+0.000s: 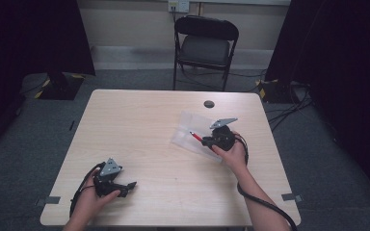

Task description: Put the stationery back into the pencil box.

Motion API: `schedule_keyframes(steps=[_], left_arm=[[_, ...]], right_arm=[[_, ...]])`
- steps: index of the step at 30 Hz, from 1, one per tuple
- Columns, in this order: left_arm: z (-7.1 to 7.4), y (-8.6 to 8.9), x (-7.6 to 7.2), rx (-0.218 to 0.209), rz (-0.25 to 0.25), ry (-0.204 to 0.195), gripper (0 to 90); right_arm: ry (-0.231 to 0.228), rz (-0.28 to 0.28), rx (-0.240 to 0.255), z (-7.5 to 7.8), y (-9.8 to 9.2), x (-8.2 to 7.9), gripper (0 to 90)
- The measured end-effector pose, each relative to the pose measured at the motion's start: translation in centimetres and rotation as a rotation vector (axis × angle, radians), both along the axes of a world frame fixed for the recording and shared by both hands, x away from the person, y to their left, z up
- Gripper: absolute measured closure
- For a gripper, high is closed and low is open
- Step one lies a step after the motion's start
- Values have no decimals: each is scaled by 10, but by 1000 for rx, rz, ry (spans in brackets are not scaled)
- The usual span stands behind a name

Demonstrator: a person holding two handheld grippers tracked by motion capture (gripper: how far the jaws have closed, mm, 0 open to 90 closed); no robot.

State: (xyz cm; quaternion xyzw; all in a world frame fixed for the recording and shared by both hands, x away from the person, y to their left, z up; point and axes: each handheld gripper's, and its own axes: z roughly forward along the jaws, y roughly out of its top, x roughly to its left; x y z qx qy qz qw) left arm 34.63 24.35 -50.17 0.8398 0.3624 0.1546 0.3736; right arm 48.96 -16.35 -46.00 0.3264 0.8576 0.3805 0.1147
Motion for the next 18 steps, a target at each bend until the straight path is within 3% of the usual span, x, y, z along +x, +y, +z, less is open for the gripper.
schedule_keyframes(steps=[18], left_arm=[[0,0,0,0,0,0,151]], right_arm=[[-7,8,-22,-8,1,1,799]])
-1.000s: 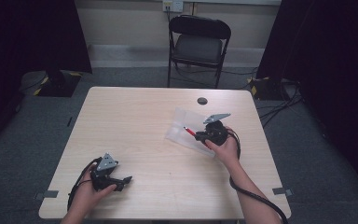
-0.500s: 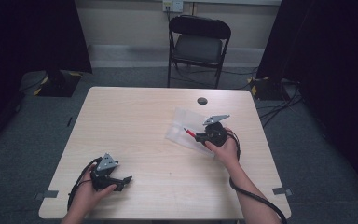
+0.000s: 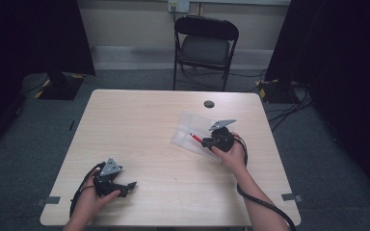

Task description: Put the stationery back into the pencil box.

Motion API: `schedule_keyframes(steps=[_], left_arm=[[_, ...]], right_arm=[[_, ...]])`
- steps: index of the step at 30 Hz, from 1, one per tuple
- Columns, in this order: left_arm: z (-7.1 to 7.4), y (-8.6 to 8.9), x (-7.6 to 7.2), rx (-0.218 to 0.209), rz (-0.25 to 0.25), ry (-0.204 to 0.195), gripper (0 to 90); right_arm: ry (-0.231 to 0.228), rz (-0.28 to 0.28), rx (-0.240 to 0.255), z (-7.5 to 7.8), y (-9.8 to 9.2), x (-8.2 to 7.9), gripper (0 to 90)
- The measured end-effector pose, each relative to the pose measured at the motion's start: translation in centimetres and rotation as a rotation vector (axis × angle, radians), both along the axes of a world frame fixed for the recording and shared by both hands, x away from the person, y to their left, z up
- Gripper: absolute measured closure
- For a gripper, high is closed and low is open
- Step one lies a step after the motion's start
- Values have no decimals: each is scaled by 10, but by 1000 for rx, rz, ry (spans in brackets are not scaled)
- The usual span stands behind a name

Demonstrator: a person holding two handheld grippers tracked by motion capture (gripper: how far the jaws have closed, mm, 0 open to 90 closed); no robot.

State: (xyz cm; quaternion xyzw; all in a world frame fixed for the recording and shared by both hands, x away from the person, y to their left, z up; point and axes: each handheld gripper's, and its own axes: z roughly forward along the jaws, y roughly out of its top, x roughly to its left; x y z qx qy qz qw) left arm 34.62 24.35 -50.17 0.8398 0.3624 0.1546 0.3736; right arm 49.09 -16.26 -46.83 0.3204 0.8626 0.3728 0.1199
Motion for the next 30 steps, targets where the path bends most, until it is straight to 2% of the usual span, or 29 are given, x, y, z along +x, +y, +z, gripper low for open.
schedule_keyframes(steps=[16,30], left_arm=[[0,0,0,0,0,0,151],[0,0,0,0,0,0,151]], right_arm=[[11,8,-7,-10,-1,1,799],[12,4,-7,-11,-1,-1,797]])
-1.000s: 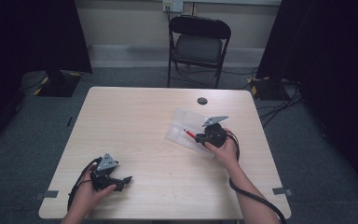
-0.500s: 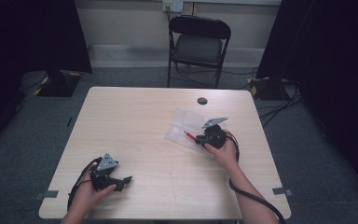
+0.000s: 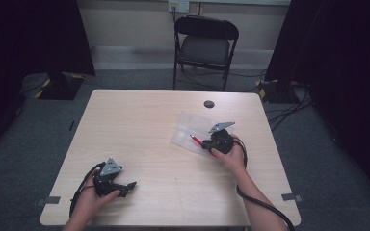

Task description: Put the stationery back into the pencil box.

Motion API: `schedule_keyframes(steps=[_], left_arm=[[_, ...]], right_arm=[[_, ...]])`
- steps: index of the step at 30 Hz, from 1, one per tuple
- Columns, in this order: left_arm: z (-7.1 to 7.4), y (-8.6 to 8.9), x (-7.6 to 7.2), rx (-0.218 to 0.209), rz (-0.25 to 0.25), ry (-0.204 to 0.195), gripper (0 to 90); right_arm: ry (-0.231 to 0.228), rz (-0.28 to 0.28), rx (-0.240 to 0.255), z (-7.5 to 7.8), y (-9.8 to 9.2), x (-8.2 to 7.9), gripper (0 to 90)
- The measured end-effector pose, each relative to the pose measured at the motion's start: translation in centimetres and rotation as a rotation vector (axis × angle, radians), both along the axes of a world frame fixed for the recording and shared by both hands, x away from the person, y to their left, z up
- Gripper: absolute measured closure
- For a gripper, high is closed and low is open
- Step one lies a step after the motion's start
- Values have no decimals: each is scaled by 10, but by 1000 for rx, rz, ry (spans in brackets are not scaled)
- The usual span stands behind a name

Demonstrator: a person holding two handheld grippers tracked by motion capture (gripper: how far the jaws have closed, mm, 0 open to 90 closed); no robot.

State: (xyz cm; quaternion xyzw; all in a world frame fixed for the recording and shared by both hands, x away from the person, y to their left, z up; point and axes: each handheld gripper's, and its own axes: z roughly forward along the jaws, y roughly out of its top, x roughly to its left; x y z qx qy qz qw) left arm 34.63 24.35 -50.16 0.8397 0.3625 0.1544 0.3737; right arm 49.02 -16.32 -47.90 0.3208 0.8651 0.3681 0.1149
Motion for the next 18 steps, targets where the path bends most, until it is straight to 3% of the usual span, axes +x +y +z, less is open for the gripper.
schedule_keyframes(steps=[8,18], left_arm=[[0,0,0,0,0,0,150],[0,0,0,0,-1,1,150]], right_arm=[[2,-15,22,2,-1,-1,740],[-13,-16,92,8,-9,-6,487]])
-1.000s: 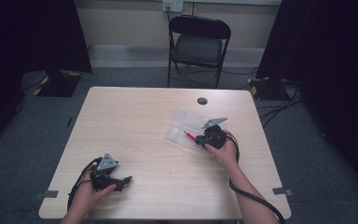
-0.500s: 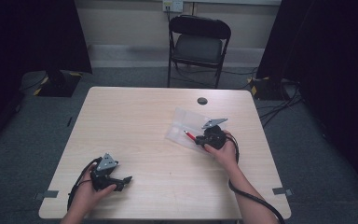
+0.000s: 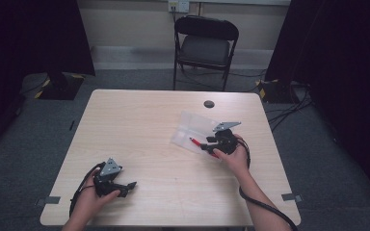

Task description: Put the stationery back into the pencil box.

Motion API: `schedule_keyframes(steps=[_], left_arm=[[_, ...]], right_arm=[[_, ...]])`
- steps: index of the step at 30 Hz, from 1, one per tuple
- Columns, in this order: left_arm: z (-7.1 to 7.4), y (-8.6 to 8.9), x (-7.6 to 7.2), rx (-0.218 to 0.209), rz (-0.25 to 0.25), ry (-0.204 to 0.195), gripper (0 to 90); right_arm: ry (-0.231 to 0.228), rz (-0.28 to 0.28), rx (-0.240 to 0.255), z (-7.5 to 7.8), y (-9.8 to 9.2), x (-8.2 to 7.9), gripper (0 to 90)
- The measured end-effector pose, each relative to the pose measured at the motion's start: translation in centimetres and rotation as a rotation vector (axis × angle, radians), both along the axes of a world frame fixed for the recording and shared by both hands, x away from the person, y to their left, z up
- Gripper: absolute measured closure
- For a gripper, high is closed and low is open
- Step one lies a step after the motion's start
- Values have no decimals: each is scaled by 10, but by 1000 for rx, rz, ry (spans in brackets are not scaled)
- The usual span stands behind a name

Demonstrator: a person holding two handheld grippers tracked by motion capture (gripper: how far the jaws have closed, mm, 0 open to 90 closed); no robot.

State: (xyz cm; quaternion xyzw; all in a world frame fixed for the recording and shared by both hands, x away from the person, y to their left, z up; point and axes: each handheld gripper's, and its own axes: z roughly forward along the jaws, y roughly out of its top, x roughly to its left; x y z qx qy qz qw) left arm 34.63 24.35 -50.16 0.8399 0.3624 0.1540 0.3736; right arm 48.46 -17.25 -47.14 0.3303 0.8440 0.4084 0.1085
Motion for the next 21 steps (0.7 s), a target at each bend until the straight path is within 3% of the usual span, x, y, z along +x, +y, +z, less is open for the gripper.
schedule_keyframes(steps=[9,16,21], left_arm=[[0,0,0,3,-4,1,148],[0,0,1,3,-4,0,147],[0,0,1,3,-4,0,147]], right_arm=[[-40,32,32,5,3,-7,363],[-37,54,44,9,6,-11,282],[-4,71,48,9,10,-13,241]])
